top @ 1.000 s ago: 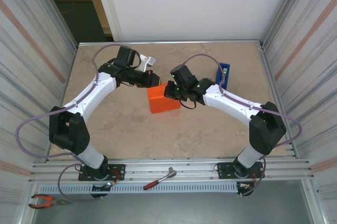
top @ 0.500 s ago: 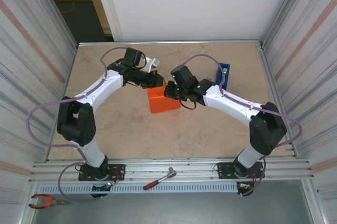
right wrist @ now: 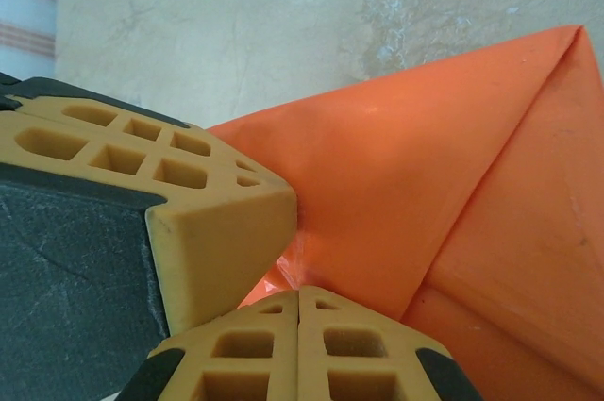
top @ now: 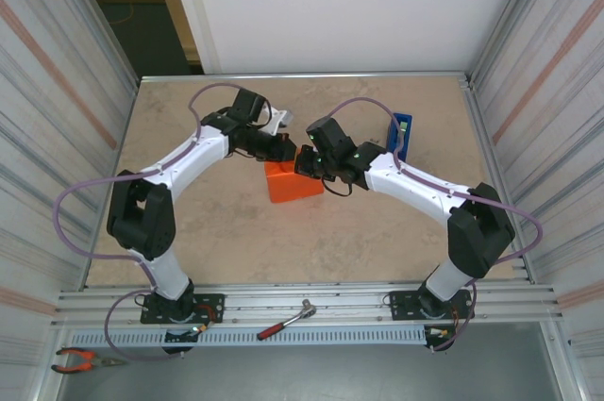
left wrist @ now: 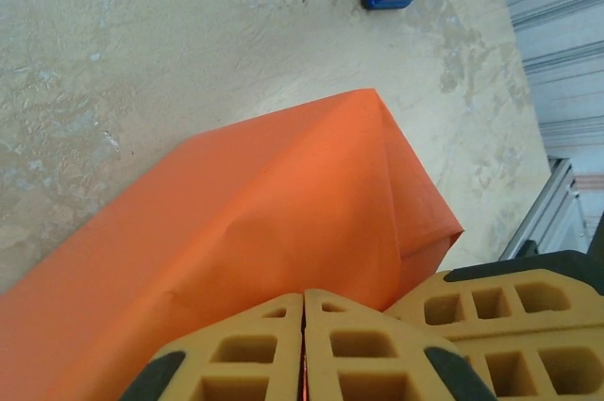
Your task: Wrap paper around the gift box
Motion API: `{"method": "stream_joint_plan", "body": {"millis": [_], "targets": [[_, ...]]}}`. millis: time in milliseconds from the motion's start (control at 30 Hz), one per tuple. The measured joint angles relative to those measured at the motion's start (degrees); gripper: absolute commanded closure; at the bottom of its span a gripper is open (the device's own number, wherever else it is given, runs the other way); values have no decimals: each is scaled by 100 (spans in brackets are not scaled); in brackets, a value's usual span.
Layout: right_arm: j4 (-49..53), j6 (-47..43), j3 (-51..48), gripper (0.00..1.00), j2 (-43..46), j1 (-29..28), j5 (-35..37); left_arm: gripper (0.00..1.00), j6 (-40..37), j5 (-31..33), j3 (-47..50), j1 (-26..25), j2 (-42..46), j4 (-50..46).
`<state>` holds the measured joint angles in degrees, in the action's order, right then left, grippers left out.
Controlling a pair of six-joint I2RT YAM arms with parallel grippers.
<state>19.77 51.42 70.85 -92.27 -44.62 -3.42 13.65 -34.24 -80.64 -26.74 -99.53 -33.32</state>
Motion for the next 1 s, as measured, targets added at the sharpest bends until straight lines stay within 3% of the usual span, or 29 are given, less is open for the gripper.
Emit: {"method": "stream_joint_plan", "body": {"millis": [533,1000], "targets": [[-48,-2,-26,100,4,0,0,88,-254,280,-610,-33,168,-595],[-116,20,-92,100,37,0,-2,88,-293,219,640,0,737,-267]]}}
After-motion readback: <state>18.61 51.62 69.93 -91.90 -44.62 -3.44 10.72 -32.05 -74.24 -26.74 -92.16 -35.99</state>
